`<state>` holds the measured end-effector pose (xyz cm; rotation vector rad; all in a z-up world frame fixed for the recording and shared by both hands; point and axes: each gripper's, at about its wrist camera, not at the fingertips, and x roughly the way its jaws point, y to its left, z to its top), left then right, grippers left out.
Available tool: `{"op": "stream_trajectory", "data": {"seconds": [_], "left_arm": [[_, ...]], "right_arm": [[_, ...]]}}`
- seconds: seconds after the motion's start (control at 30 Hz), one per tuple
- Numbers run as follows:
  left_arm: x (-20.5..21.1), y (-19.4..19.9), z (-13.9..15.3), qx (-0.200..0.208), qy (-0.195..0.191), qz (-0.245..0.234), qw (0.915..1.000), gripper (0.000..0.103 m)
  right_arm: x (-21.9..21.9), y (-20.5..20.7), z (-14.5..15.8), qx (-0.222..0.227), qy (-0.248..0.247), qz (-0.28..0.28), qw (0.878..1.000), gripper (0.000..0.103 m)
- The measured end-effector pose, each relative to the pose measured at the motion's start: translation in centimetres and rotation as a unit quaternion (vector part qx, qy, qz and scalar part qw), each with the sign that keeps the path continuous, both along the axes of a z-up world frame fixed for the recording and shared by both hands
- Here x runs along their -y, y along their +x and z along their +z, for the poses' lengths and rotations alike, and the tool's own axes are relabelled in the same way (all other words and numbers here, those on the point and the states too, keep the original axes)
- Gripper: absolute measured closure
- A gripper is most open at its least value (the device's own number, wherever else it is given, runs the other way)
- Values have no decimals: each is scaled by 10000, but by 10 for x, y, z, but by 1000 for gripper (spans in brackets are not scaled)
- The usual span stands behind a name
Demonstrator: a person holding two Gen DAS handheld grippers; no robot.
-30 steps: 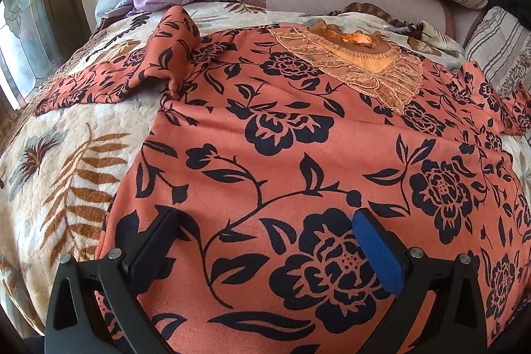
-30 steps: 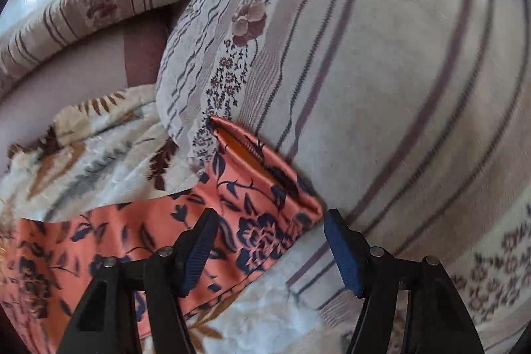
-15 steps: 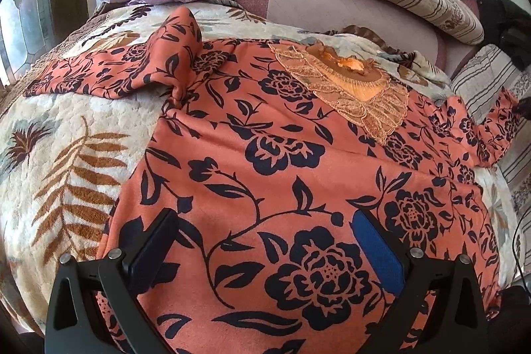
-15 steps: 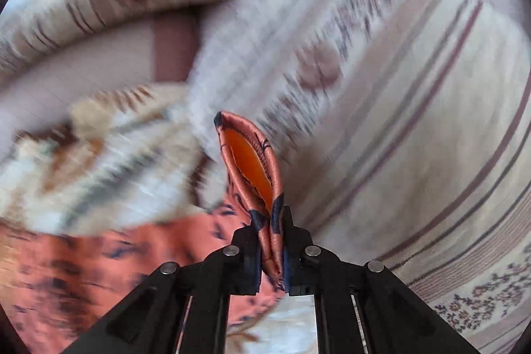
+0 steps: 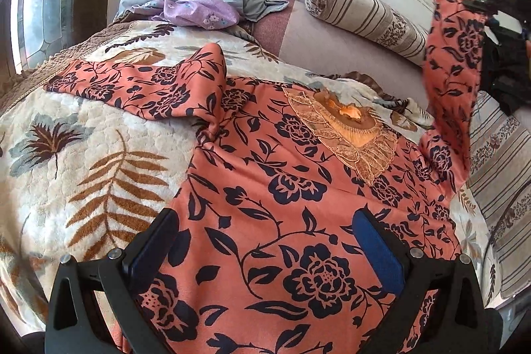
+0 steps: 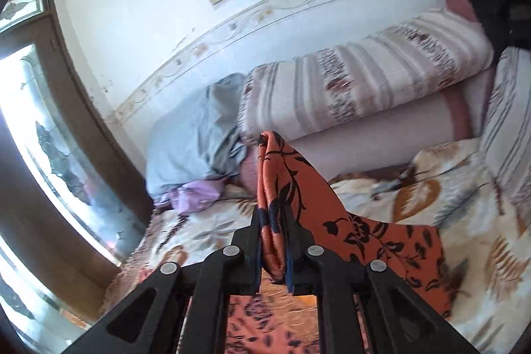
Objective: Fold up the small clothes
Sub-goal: 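Grasp the sleeve cuff with the right tool and lift it, then lay the held sleeve across the shirt body with the right tool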
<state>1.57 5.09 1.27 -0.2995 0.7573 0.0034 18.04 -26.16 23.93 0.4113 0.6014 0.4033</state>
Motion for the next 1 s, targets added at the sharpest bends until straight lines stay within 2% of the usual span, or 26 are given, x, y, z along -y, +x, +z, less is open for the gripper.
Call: {"op": "stream_trajectory", "data": {"seconds": [0.03, 0.07, 0.1, 0.13, 0.17, 0.23, 0.27, 0.3, 0.4, 0.53, 0.6, 0.67, 0.73, 0.8, 0.83, 0.87, 0.93, 1.0], "left_arm": [[-3, 0, 0, 2, -42, 42, 10000, 0], [-6, 0, 0, -1, -97, 89, 9999, 0], [-9, 0, 0, -6, -153, 135, 9998, 0], [-12, 1, -1, -20, -203, 184, 9996, 0], [-15, 2, -3, -51, -249, 226, 9994, 0], [-19, 3, -6, -135, -355, 279, 9989, 0], [-21, 3, -8, -172, -401, 308, 9986, 0], [-22, 3, -9, -210, -450, 332, 9982, 0], [-25, 6, -16, -348, -590, 400, 9969, 0], [-23, 14, -31, -731, -768, 322, 9938, 0], [-21, 16, -37, -861, -893, 172, 9921, 0], [-21, 17, -39, -895, -1221, 6, 9885, 0], [-26, 18, -34, -784, -1776, -16, 9810, 0], [-32, 25, -27, -637, -2395, -11, 9688, 0], [-34, 33, -23, -630, -2651, -13, 9622, 0], [-36, 44, -20, -647, -2851, 13, 9563, 0], [-37, 68, -15, -611, -3069, 108, 9497, 0], [-36, 97, -14, -692, -3102, 121, 9481, 0]], "right_arm": [[-17, 4, -22, -181, 179, 161, 9995, 91], [-35, 11, -48, -435, 318, 325, 9980, 77], [-51, 19, -78, -770, 405, 486, 9950, 41], [-60, 29, -112, -1062, 483, 513, 9918, 20], [-66, 26, -143, -1404, 569, 473, 9873, 8], [-64, 33, -206, -2284, 634, 503, 9702, 8], [-56, 30, -227, -2463, 591, 417, 9665, 10], [-48, 20, -236, -2438, 532, 378, 9676, 10], [-17, -7, -237, -2175, 284, 390, 9749, 10], [41, -42, -211, -1567, -345, 140, 9869, 10], [64, -53, -207, -1427, -379, 77, 9890, 9], [85, -68, -216, -1442, -200, 35, 9893, 9], [101, -76, -236, -1559, 32, -34, 9878, 9], [113, -74, -256, -1992, 395, -254, 9788, 9], [114, -73, -259, -2015, 547, -277, 9776, 9], [113, -71, -258, -1996, 491, -287, 9782, 9], [110, -69, -257, -2044, 400, -231, 9778, 9], [112, -69, -257, -2043, 550, -210, 9771, 9]]}}
